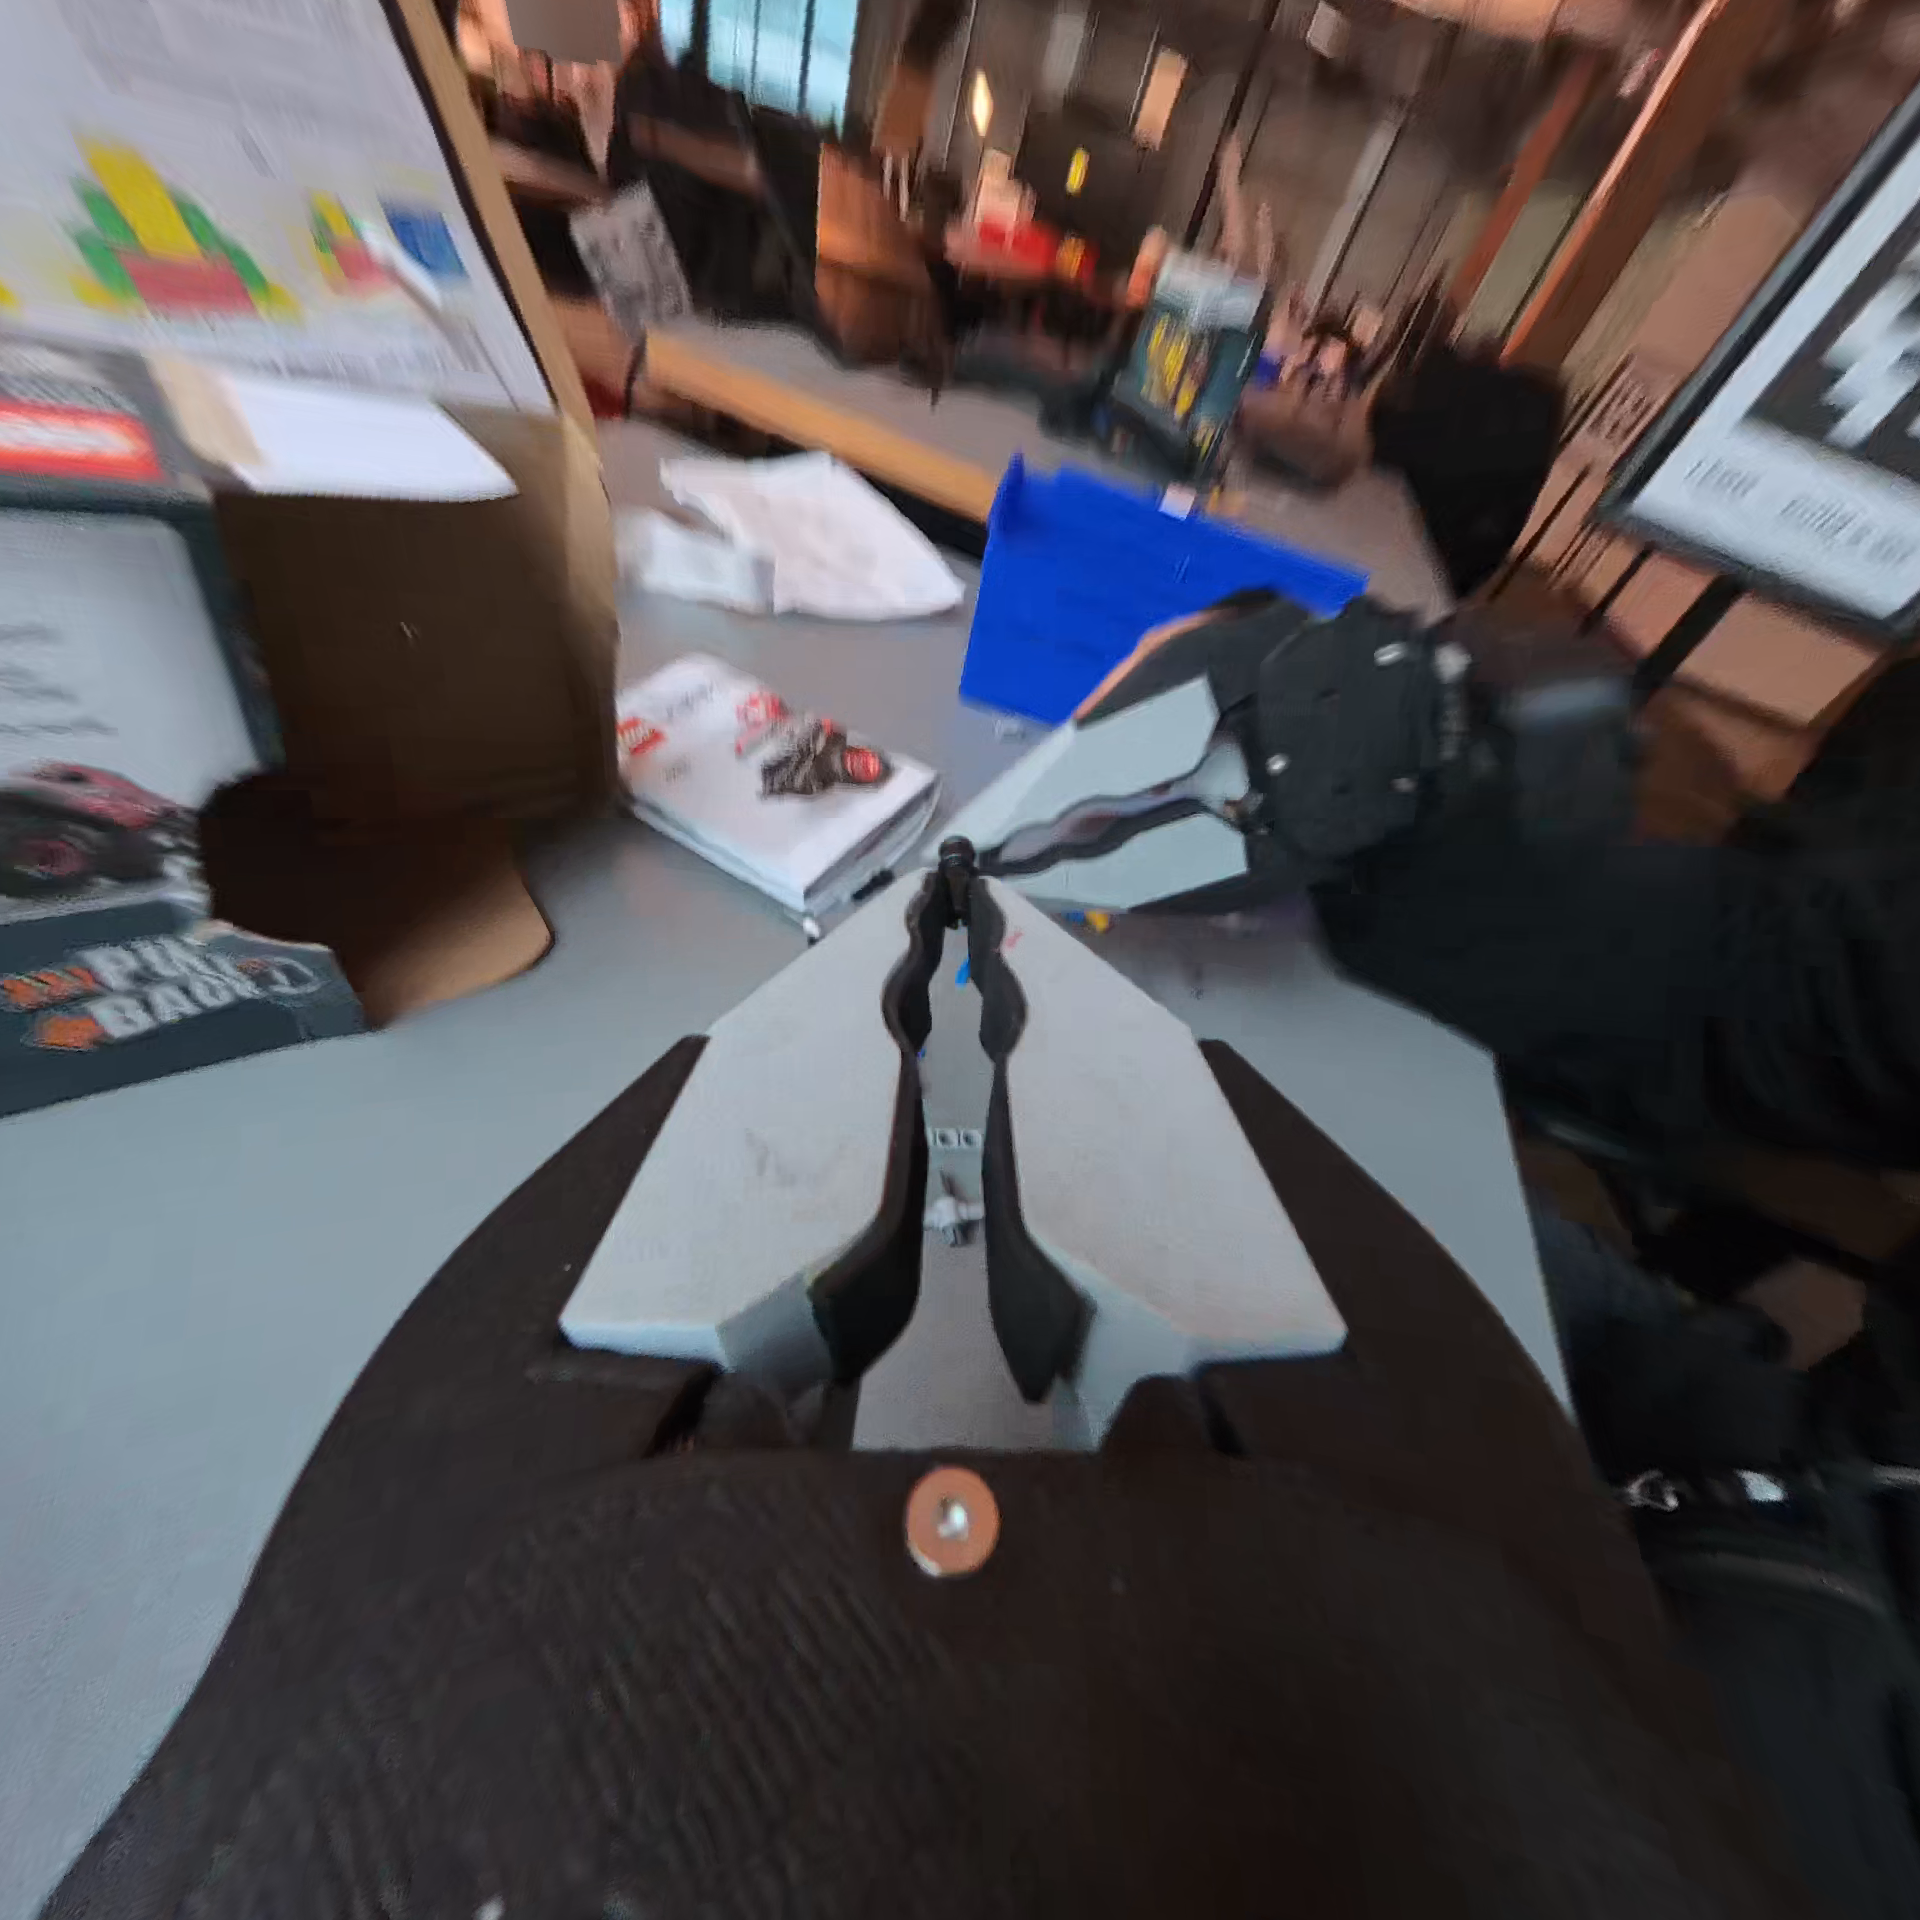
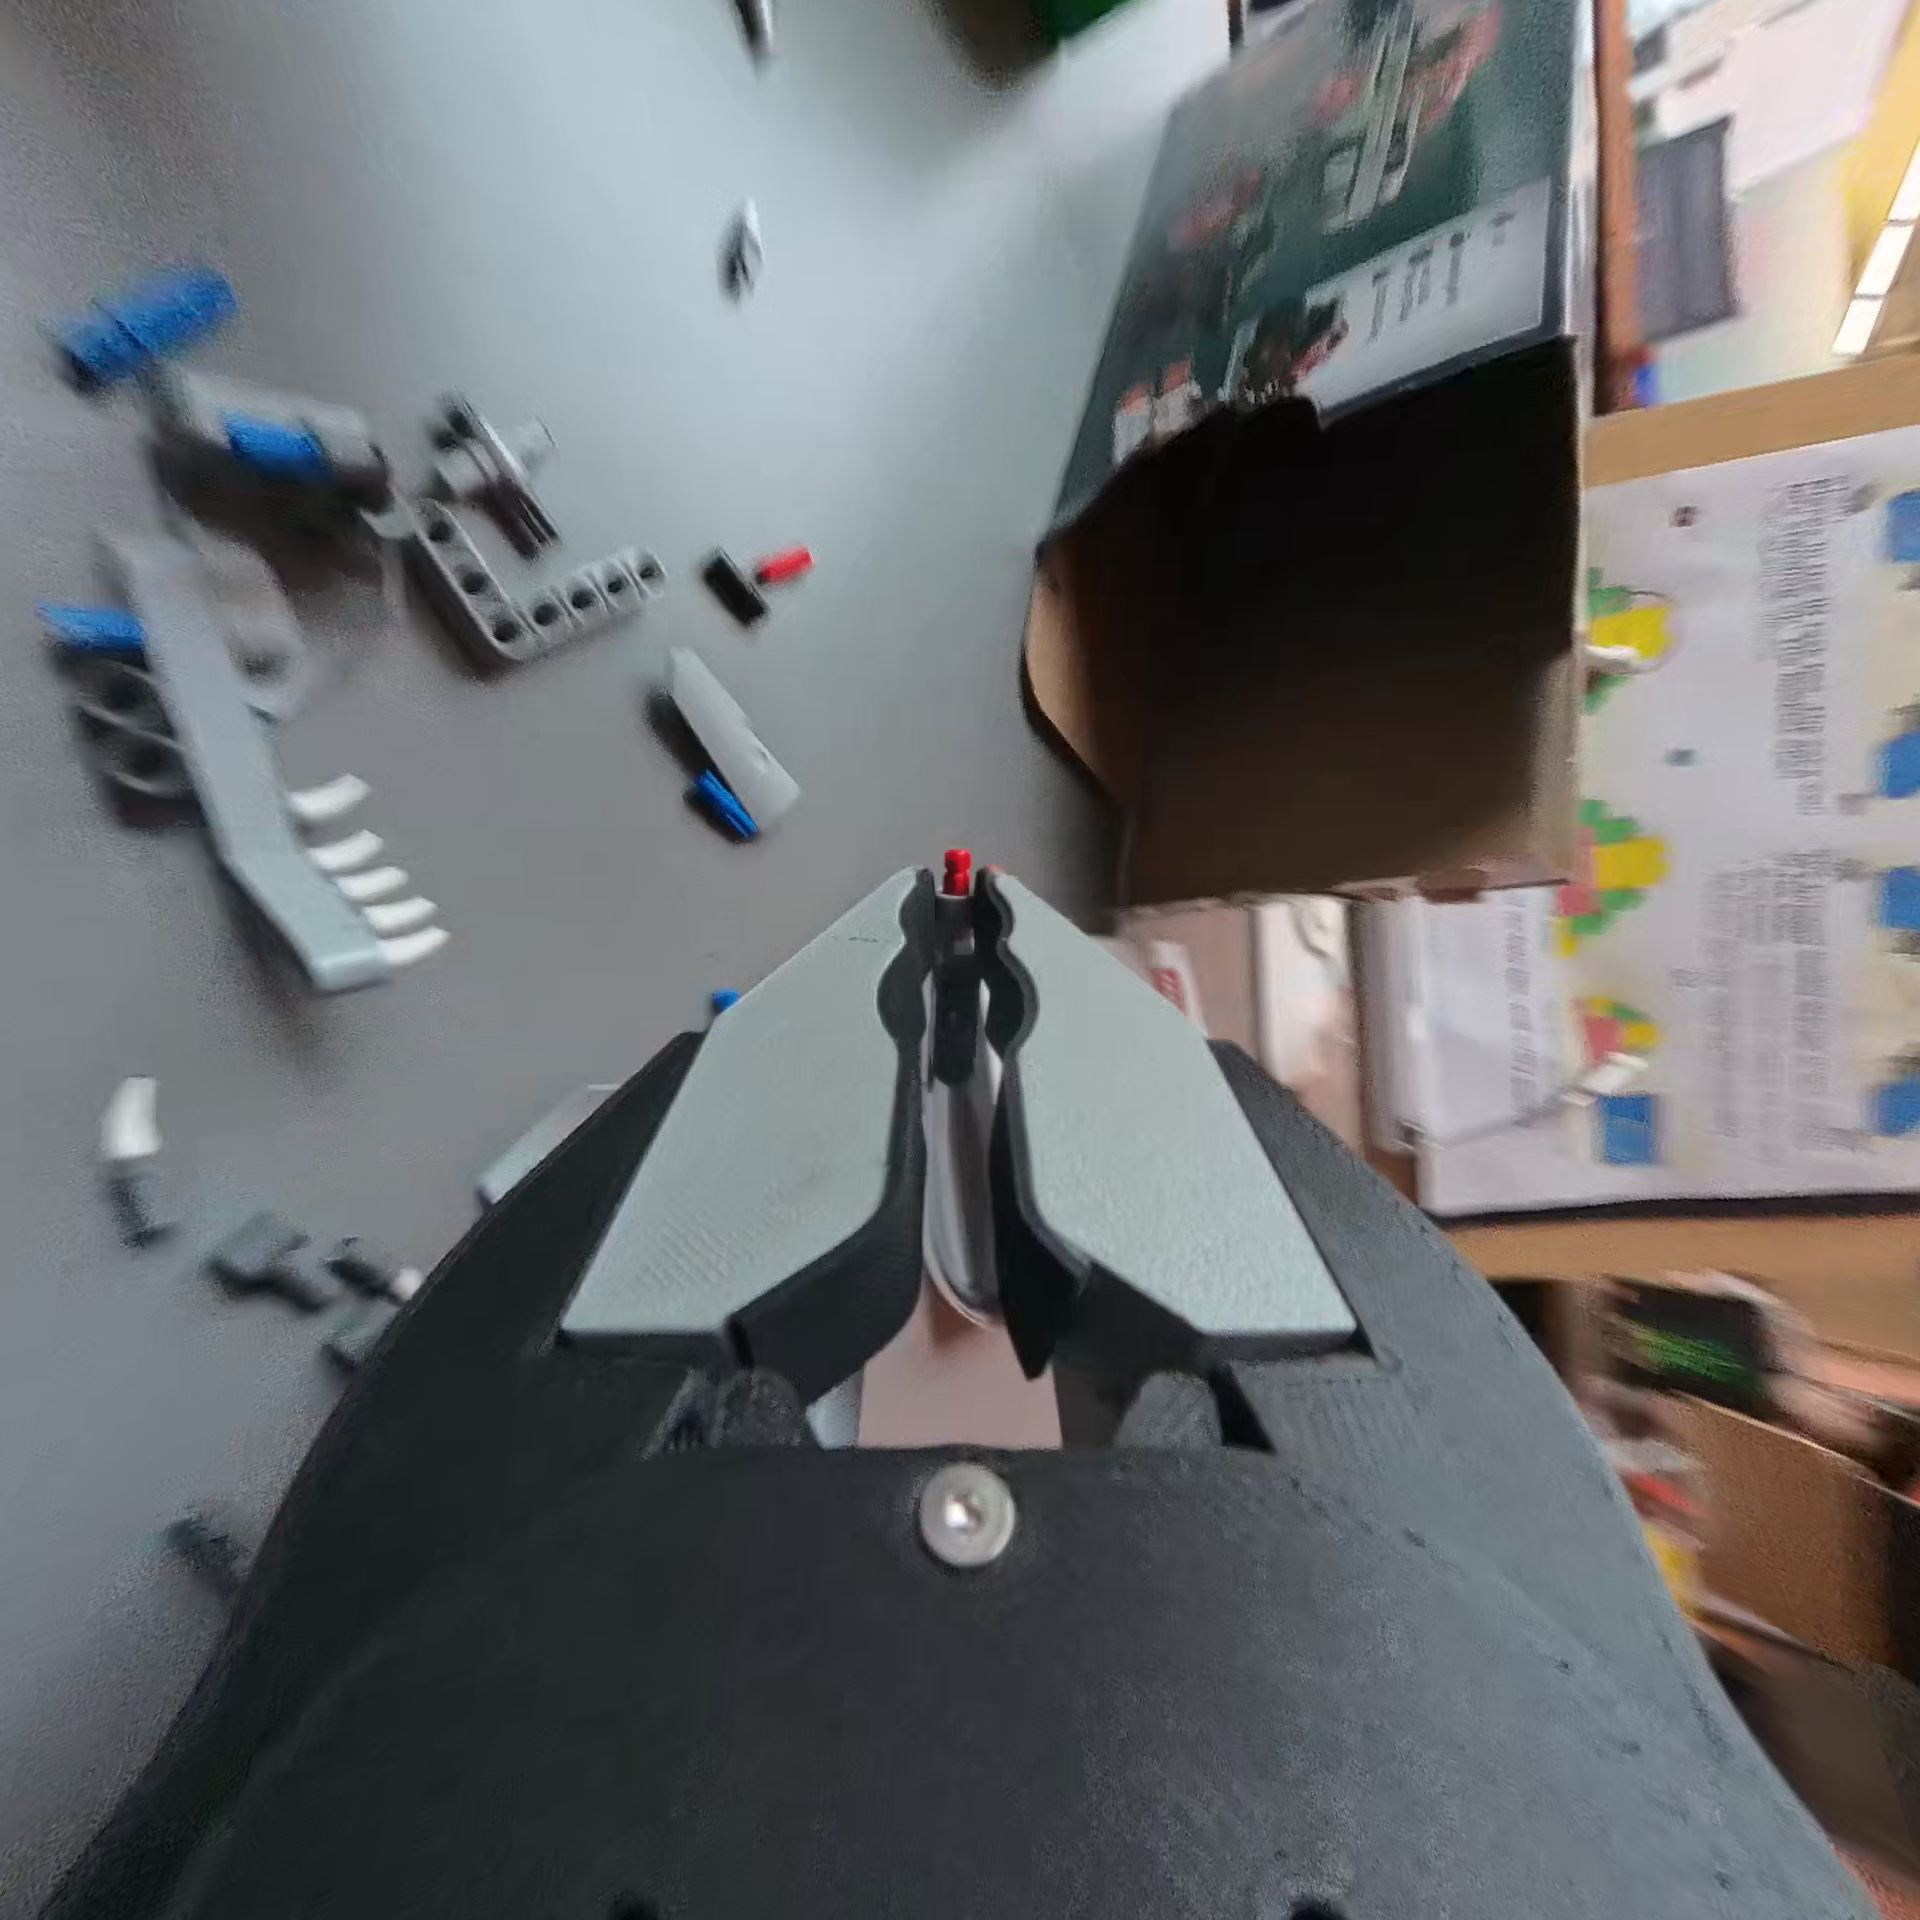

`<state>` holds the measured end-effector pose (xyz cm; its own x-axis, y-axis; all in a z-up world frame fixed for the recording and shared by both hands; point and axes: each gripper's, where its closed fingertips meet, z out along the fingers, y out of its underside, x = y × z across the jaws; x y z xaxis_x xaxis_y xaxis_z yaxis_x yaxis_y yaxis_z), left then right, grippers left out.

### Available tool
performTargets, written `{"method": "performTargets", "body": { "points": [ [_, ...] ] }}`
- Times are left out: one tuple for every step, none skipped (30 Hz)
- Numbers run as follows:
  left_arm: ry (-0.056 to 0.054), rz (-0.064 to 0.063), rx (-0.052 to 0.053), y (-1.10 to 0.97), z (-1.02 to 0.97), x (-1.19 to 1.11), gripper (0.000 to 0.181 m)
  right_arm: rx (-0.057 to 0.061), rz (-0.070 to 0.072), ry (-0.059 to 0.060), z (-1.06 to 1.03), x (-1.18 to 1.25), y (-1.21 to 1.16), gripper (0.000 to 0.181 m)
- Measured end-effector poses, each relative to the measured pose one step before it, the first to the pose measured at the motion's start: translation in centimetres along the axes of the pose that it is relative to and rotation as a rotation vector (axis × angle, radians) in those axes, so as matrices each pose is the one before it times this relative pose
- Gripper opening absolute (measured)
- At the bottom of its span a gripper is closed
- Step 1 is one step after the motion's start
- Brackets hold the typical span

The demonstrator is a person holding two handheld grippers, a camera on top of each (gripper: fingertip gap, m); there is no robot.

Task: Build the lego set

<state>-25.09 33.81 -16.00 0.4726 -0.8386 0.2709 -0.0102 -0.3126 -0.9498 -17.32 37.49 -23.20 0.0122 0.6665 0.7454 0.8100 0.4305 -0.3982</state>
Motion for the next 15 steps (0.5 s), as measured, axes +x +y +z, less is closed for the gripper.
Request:
{"method": "performTargets", "body": {
  "points": [
    [0.0200, -0.0143, 0.0190, -0.409, -0.766, -0.032, 0.002, 0.0916, 0.0870, -0.0391, -0.716, 0.132, -1.361, 0.005],
    [0.0248, -0.0368, -0.0423, 0.803, 0.188, -0.032, 0.002, 0.1157, 0.0516, -0.0138, -0.784, 0.176, -2.176, 0.004],
    [0.0223, -0.0424, -0.0527, 1.105, 0.814, -0.044, 0.003, 0.1010, 0.0122, 0.0293, -0.522, 0.400, -2.001, 0.004],
    [0.0230, -0.0378, -0.0745, 1.405, 1.090, 0.110, 0.002, 0.0567, -0.0090, 0.0506, -0.245, 0.599, -1.186, 0.004],
    [0.0149, -0.0213, -0.0861, 1.503, 1.116, 0.134, 0.002, 0.0207, -0.0134, 0.0332, -0.094, 0.387, -0.393, 0.004],
    [0.0013, -0.0084, -0.0733, 1.308, 1.014, 0.017, 0.002, 0.0070, 0.0028, -0.0039, -0.055, -0.067, 0.134, 0.004],
    [0.0015, 0.0016, -0.0393, 0.720, 0.780, 0.098, 0.002, 0.0032, 0.0274, -0.0189, -0.055, -0.157, 0.351, 0.004],
    [0.0017, 0.0092, -0.0140, 0.326, 0.542, 0.129, 0.002, 0.0031, 0.0345, -0.0131, -0.103, 0.053, 0.336, 0.004],
    [0.0024, 0.0072, -0.0223, 0.440, 0.408, 0.071, 0.002, 0.0095, 0.0244, 0.0000, -0.195, 0.266, 0.070, 0.004],
    [-0.0076, 0.0000, -0.0336, 0.528, 0.342, -0.148, 0.002, 0.0250, 0.0153, 0.0060, -0.252, 0.306, -0.291, 0.004],
    [-0.0169, -0.0020, -0.0277, 0.401, 0.305, -0.280, 0.012, 0.0351, 0.0173, -0.0026, -0.257, 0.130, -0.544, 0.005],
    [-0.0338, -0.0088, -0.0090, 0.055, 0.230, -0.486, 0.041, 0.0422, 0.0227, -0.0116, -0.228, -0.046, -0.700, 0.005],
    [-0.0074, 0.0085, 0.0065, -0.184, 0.011, -0.056, 0.045, 0.0482, 0.0346, -0.0216, -0.193, -0.193, -0.783, 0.004],
    [-0.0030, 0.0160, 0.0286, -0.499, -0.153, 0.093, 0.048, 0.0516, 0.0489, -0.0236, -0.163, -0.182, -0.779, 0.004],
    [-0.0074, 0.0220, 0.0404, -0.724, -0.235, 0.085, 0.053, 0.0505, 0.0564, -0.0217, -0.104, -0.101, -0.687, 0.004]
  ]
}}
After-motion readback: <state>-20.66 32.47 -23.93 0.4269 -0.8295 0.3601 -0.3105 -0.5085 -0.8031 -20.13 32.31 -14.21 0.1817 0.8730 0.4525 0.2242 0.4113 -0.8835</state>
